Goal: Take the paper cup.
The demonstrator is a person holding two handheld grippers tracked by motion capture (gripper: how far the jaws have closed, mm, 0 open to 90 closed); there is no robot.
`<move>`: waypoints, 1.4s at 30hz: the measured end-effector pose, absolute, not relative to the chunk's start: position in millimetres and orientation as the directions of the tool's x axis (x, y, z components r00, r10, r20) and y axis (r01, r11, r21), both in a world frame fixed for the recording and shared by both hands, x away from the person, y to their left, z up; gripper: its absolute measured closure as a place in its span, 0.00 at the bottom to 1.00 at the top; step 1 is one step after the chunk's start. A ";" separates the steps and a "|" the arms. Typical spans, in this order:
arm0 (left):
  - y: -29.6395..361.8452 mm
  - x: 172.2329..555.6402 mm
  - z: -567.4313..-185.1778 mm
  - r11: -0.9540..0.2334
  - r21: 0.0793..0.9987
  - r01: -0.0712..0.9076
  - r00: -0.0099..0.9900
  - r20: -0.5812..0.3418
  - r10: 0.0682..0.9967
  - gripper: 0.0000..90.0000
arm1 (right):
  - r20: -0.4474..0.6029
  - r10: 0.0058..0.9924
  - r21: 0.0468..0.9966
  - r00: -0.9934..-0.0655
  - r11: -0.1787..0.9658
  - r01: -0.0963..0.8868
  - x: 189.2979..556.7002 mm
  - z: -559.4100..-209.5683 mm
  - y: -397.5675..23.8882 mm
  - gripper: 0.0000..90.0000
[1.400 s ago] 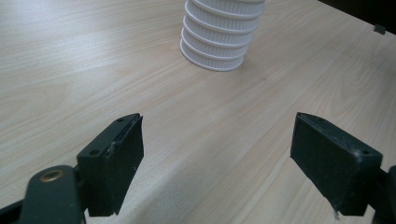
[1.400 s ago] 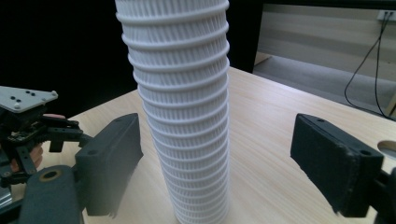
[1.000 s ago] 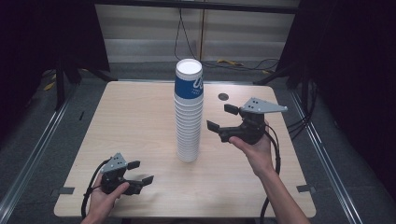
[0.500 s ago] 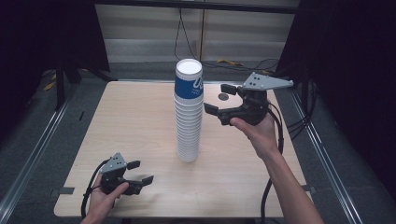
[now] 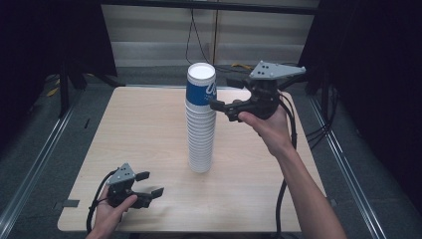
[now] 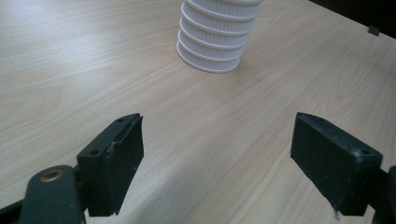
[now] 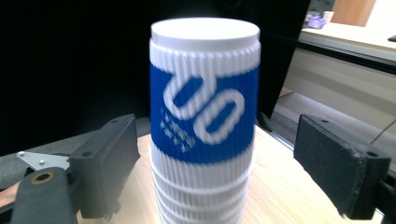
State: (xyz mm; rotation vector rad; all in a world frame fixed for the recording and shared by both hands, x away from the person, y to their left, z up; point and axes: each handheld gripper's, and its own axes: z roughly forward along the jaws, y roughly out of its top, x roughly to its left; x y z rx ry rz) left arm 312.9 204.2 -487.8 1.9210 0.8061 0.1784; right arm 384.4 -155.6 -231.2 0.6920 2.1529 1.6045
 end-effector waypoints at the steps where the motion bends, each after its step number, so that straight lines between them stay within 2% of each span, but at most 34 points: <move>1: 204.2 313.1 -487.9 -0.275 0.846 0.456 0.767 -0.217 0.604 0.19 | -0.001 0.583 0.958 -0.812 0.232 0.166 384.4 -231.2 -155.6 0.15; 7: 205.3 313.5 -487.5 -0.270 0.848 0.456 0.763 -0.216 0.609 0.19 | 0.002 0.547 0.955 -0.837 0.246 0.163 394.3 -218.8 -138.3 0.15; 15: 205.5 312.9 -487.5 -0.275 0.847 0.456 0.765 -0.214 0.608 0.19 | -0.003 0.544 0.940 -0.839 0.287 0.183 408.6 -220.7 -117.9 0.15; 19: 205.2 313.1 -487.9 -0.272 0.845 0.461 0.763 -0.220 0.608 0.19 | 0.006 0.531 0.940 -0.847 0.287 0.186 414.2 -219.6 -111.0 0.19; 27: 205.3 312.8 -487.6 -0.274 0.845 0.459 0.765 -0.219 0.606 0.19 | 0.009 0.525 0.941 -0.851 0.284 0.186 417.2 -220.1 -111.4 0.27; 36: 204.0 313.0 -487.9 -0.275 0.844 0.460 0.765 -0.221 0.604 0.19 | 0.012 0.528 0.940 -0.849 0.283 0.189 417.6 -219.4 -111.9 0.29; 42: 204.0 313.5 -488.0 -0.276 0.843 0.461 0.765 -0.221 0.605 0.19 | 0.017 0.543 0.962 -0.839 0.220 0.162 415.5 -214.2 -115.1 0.29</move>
